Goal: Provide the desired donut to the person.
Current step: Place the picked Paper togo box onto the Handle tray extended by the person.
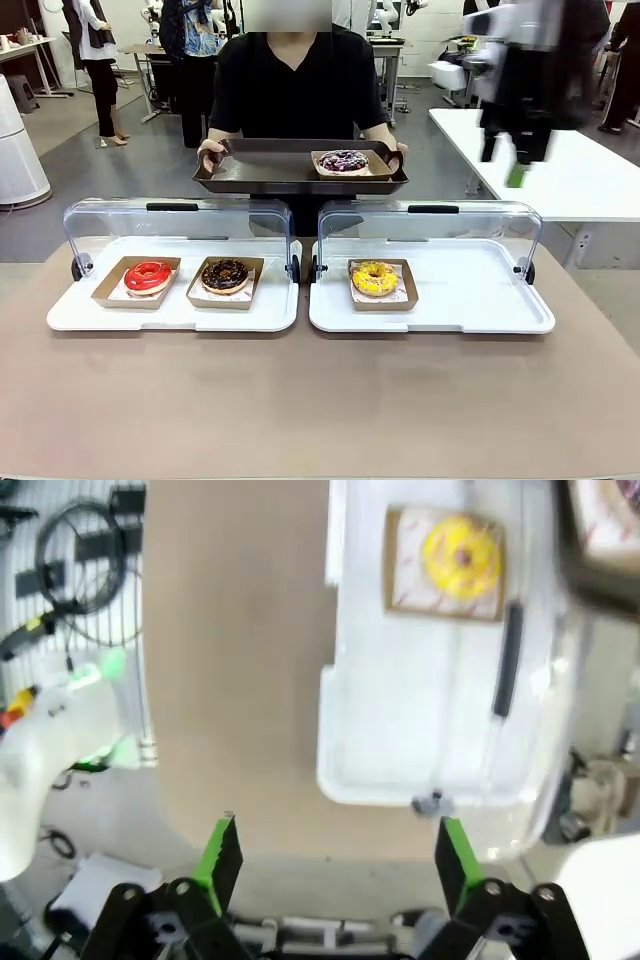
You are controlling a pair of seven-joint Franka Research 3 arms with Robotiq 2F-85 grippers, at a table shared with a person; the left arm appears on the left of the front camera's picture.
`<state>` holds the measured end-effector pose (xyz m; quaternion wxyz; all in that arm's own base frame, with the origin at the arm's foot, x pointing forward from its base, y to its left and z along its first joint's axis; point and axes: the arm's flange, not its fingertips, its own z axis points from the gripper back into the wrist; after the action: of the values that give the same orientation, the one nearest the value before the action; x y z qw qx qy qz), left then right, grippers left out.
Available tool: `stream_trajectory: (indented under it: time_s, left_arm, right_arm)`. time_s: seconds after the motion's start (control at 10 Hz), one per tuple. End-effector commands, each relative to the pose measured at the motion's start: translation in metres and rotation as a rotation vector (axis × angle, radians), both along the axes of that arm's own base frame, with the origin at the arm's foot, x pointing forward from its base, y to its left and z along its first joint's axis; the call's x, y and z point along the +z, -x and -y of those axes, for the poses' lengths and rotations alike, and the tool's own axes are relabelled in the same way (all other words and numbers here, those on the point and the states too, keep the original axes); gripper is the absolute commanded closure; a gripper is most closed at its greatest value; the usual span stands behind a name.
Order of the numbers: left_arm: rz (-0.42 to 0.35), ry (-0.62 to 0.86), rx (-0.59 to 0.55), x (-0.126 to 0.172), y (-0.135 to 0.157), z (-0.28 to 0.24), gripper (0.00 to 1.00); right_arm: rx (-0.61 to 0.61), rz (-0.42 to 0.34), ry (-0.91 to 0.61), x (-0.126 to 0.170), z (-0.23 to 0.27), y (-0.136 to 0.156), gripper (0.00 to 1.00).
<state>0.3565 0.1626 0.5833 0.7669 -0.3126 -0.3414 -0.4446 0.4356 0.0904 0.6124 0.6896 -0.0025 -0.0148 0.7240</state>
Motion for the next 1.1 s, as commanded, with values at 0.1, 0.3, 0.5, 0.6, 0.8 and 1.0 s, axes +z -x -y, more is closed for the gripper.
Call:
stream_trajectory:
  time_s: [0.1,0.3,0.5,0.6,0.8,1.0]
  left_arm:
    - [0.012,0.016,-0.007,0.001,0.001,-0.001,0.00]
    - [0.012,0.016,-0.007,0.001,0.001,-0.001,0.00]
    - [0.012,0.016,-0.007,0.001,0.001,-0.001,0.00]
    - [0.012,0.016,-0.007,0.001,0.001,-0.001,0.00]
    - [0.012,0.016,-0.007,0.001,0.001,-0.001,0.00]
    - [0.012,0.016,-0.007,0.001,0.001,-0.001,0.00]
  right_arm:
    - [-0.067,0.035,-0.042,-0.044,0.073,0.024,0.00]
    - [-0.094,0.015,-0.077,-0.060,0.092,0.020,0.00]
    - [-0.094,0.060,-0.055,-0.065,0.088,0.003,0.00]
    - [-0.113,0.010,-0.063,-0.061,0.101,0.022,0.00]
    - [-0.113,0.010,-0.063,-0.061,0.101,0.022,0.00]
    - [-0.113,0.010,-0.063,-0.061,0.101,0.022,0.00]
